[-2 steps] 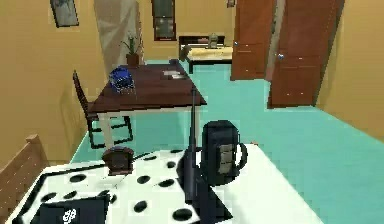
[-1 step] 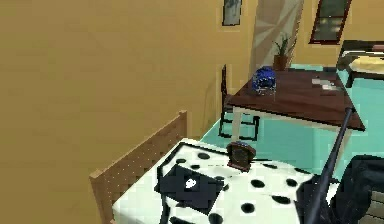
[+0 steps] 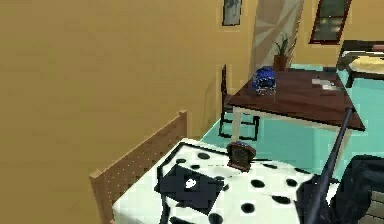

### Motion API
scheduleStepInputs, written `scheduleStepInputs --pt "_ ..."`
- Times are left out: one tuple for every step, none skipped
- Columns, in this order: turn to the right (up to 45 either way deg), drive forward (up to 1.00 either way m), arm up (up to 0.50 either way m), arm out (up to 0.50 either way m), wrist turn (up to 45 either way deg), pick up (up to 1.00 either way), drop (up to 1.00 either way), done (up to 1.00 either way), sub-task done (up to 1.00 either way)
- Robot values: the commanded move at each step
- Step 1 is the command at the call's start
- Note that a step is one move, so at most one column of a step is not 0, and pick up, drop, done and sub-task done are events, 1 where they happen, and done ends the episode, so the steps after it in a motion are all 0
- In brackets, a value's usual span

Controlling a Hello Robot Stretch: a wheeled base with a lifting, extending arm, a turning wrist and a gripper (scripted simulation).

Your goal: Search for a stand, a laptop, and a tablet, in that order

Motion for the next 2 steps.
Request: scheduleStepInputs --pt "45.0 0.00 0.00 0.00 0.0 0.00 0.00 0.00 0.00" --pt "45.0 0.00 0.00 0.00 0.0 0.00 0.00 0.00 0.00"
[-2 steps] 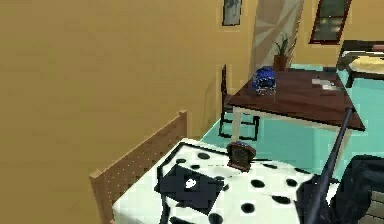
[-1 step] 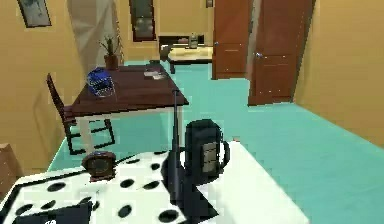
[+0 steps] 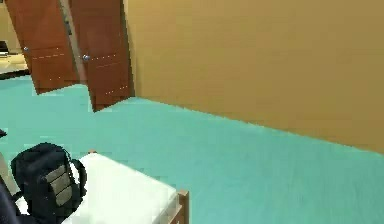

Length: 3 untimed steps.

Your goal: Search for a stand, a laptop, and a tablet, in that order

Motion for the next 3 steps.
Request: scheduleStepInputs --pt "27.0 0.00 0.00 0.00 0.0 0.00 0.00 0.00 0.00" --pt "0.0 1.00 0.00 0.00 0.0 0.00 0.00 0.00 0.00" --pt "-3.0 0.00 0.00 0.00 0.0 0.00 0.00 0.00 0.00"
